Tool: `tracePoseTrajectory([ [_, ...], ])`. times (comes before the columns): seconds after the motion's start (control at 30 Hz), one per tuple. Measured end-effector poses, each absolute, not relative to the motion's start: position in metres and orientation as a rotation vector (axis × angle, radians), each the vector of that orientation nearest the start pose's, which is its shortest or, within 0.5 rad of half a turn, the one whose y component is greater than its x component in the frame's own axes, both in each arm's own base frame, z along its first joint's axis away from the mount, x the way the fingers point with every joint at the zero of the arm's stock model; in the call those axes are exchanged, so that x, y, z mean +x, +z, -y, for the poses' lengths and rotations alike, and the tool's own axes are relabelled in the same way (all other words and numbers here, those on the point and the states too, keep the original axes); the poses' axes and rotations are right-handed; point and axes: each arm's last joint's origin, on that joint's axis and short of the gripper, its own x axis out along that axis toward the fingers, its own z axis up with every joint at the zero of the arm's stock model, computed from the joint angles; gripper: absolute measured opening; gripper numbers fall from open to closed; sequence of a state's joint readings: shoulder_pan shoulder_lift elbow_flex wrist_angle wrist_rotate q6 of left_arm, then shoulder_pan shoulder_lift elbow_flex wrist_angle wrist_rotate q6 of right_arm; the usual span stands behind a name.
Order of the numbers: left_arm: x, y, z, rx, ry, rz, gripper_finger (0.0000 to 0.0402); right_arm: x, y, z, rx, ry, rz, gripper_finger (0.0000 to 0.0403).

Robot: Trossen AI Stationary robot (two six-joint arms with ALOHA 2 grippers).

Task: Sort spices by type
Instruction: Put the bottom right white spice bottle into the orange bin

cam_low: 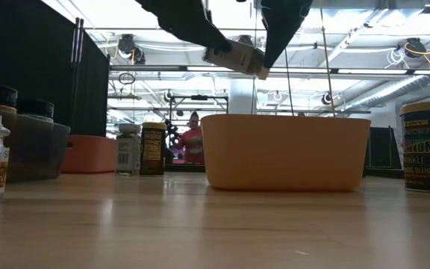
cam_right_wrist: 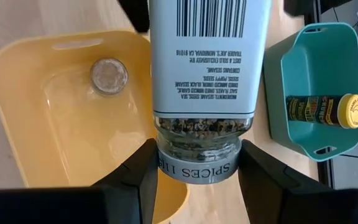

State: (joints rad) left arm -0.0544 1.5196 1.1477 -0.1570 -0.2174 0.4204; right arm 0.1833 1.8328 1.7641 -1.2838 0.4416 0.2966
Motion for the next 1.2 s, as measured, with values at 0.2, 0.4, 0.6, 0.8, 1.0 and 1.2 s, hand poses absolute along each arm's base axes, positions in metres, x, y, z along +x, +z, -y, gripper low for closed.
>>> tracePoseTrajectory([
  [0.2,0.3376,0.2887,0.0134,0.512,-0.006,-0.533,0.0278,0.3535,0.3099,-0.0539,-0.164,-0.4,-1.234,0.0156],
  [0.4,0.3355,0.2837,0.0133,0.526,-0.026,-0.586,0.0217,0.3539,0.3098,-0.0542,-0.174,-0.395,-1.231,0.0156],
  [0.6,0.3354,0.2818,0.0134,0.504,-0.023,-0.601,0.0204,0.354,0.3097,-0.0543,-0.174,-0.39,-1.233,0.0157],
  [0.8,0.3361,0.2827,0.0149,0.504,-0.024,-0.588,0.0204,0.354,0.3097,-0.0544,-0.18,-0.384,-1.235,0.016],
  [1.0,0.3364,0.2828,0.0147,0.504,-0.019,-0.585,0.0204,0.354,0.3097,-0.0543,-0.183,-0.382,-1.236,0.0207],
  [1.2,0.3358,0.2809,0.0157,0.501,-0.029,-0.599,0.0204,0.3514,0.3099,-0.0585,-0.2,-0.378,-1.246,0.0265],
])
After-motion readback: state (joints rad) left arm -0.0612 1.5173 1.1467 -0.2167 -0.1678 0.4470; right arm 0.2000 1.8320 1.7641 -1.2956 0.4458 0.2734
